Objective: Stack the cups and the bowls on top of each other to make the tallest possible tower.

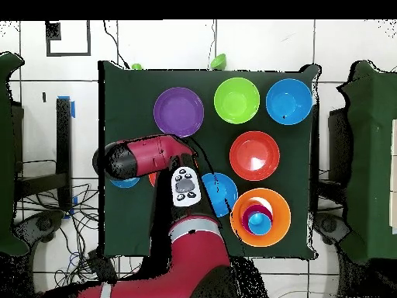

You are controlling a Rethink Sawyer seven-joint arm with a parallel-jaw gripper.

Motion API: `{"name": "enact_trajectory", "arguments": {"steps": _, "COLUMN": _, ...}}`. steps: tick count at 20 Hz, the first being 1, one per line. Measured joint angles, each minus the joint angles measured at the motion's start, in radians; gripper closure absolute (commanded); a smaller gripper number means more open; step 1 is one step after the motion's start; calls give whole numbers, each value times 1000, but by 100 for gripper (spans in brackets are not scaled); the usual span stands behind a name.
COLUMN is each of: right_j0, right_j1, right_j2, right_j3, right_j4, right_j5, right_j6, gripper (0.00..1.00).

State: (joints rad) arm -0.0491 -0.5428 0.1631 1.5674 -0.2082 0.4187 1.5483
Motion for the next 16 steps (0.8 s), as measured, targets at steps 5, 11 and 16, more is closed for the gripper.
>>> {"name": "enact_trajectory", "arguments": {"steps": 5, "right_j0": -4, "right_j1": 0, "right_j2": 0, "right_j3": 3, "right_j4": 0, "right_j5": 0, "right_j6": 0, "gripper": 0}}
{"name": "enact_trajectory", "arguments": {"steps": 11, "right_j0": -12, "right_j1": 1, "right_j2": 2, "right_j3": 5, "right_j4": 0, "right_j5": 0, "right_j6": 0, "gripper": 0}}
{"name": "enact_trajectory", "arguments": {"steps": 16, "right_j0": -23, "right_j1": 6, "right_j2": 15, "right_j3": 7, "right_j4": 0, "right_j5": 0, "right_j6": 0, "gripper": 0}}
